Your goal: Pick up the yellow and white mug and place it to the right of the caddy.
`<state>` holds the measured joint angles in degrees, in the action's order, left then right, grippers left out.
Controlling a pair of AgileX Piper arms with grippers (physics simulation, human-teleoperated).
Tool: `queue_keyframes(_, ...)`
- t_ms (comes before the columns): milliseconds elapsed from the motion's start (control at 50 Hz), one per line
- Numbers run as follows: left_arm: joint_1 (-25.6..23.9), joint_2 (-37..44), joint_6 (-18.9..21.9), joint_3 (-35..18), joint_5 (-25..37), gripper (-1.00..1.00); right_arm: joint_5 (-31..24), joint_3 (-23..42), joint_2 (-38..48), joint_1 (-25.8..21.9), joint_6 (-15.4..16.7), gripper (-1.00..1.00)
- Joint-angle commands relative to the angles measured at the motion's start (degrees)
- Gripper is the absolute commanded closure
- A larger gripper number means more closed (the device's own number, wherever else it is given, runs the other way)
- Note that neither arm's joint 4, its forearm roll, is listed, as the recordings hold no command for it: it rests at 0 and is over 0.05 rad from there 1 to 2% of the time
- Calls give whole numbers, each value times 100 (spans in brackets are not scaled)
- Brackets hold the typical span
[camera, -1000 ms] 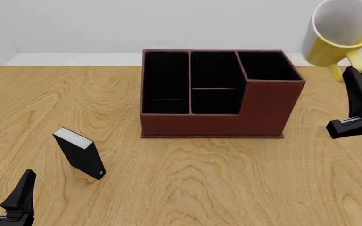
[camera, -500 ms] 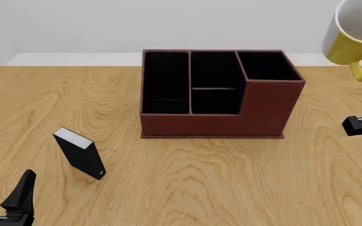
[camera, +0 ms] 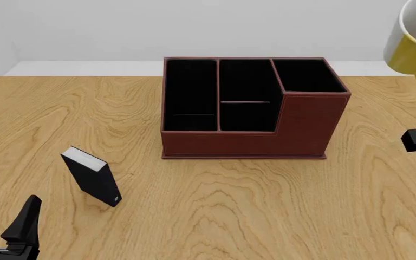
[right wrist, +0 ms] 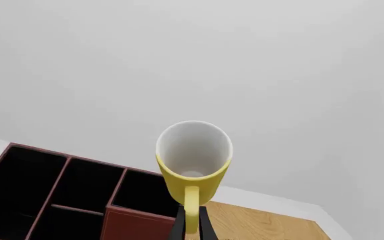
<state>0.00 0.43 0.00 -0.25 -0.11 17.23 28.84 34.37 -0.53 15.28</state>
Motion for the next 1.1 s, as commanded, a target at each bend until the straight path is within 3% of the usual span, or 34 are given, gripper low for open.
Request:
queue_keyframes(20,0,0,0,0,0,-100,77,10,71,171,-52,100)
queue_keyframes(1100,0,0,0,0,0,-100,1074,-547,1228,732,-680,100)
